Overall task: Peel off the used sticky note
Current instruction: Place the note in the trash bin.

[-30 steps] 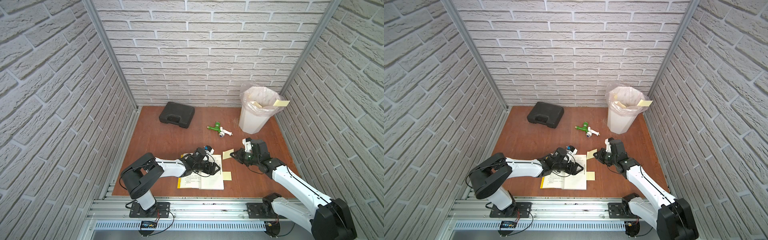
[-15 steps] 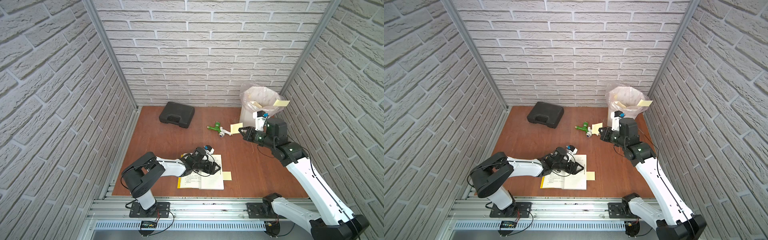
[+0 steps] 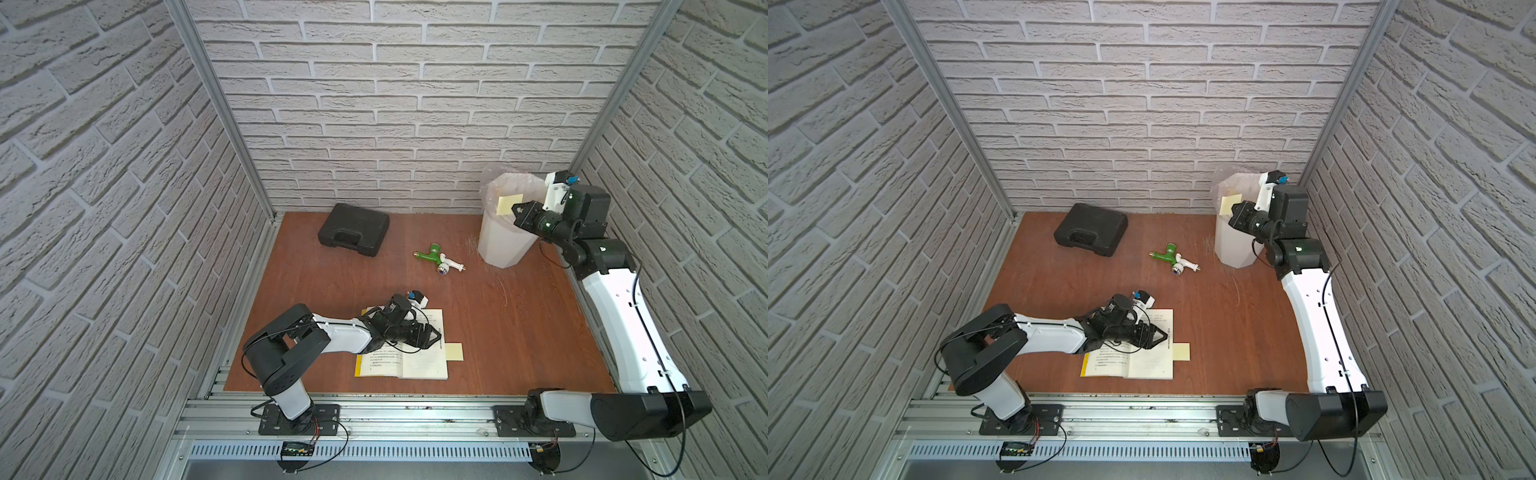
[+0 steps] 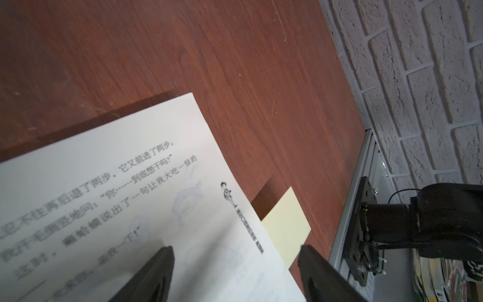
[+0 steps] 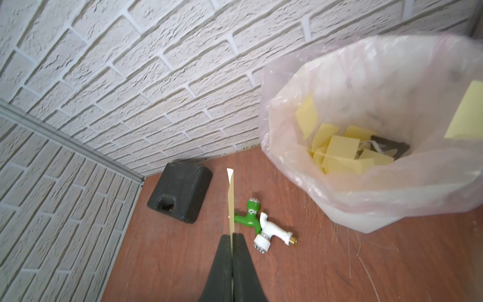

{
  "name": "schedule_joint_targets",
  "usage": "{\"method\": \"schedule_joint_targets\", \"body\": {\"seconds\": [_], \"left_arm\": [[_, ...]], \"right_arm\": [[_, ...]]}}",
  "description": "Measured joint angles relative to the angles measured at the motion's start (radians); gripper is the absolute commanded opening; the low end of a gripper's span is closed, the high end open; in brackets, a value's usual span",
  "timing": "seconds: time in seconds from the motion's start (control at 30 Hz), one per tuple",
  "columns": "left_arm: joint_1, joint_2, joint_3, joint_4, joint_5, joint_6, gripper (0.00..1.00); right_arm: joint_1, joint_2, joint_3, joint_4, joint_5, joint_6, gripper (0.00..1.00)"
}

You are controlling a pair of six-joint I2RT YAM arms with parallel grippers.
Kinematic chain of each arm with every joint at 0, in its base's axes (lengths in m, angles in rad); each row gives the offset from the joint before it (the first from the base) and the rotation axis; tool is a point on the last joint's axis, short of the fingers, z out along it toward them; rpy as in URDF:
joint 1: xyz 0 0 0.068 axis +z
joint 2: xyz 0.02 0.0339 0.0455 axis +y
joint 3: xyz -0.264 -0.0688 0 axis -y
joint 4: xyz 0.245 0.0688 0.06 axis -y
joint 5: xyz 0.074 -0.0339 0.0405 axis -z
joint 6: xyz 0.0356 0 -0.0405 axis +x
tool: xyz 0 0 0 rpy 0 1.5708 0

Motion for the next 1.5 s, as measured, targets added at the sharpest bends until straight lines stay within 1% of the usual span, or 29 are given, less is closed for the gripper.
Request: {"method": "schedule_joint_targets", "body": {"seconds": [0.17,0.37,0.53,0.57,0.73,0.8,0.87,1.07,1.17,1.3,1.5], "left_arm": [[0.0,0.0,-0.002,0.004,0.0,-0.001,0.8],[0.0,0.0,-0.002,0.005,0.0,-0.005,0.8],[0.0,0.0,-0.002,0.005,-0.001,-0.008,0.8],[0.0,0.0,-0.002,0.005,-0.002,-0.009,0.8],[0.0,0.0,-0.002,0.005,-0.005,-0.009,0.8],[0.001,0.0,-0.002,0.005,-0.005,-0.009,0.8],[0.001,0.0,-0.002,0.005,-0.005,-0.009,0.8],[0.001,0.0,-0.002,0.005,-0.006,-0.009,0.8],[0.001,-0.001,-0.003,0.005,-0.007,-0.01,0.8],[0.0,-0.002,-0.004,0.006,-0.01,-0.01,0.8],[0.0,-0.004,-0.005,0.006,-0.013,-0.01,0.8]], "right_arm": [[-0.07,0.129,0.14,-0.014,-0.008,-0.006,0.03],[-0.111,0.307,0.315,-0.058,-0.001,-0.027,0.03],[-0.127,0.468,0.506,-0.14,0.029,-0.06,0.1],[-0.129,0.496,0.542,-0.155,0.034,-0.064,0.13],[-0.135,0.596,0.667,-0.222,0.045,-0.082,0.39],[-0.138,0.616,0.7,-0.248,0.05,-0.087,0.46],[-0.14,0.626,0.719,-0.261,0.055,-0.086,0.49],[-0.144,0.625,0.725,-0.277,0.051,-0.085,0.52],[-0.144,0.601,0.675,-0.272,0.033,-0.076,0.52],[-0.142,0.496,0.514,-0.247,-0.006,-0.05,0.52],[-0.117,0.228,0.213,-0.159,-0.079,-0.013,0.53]]}}
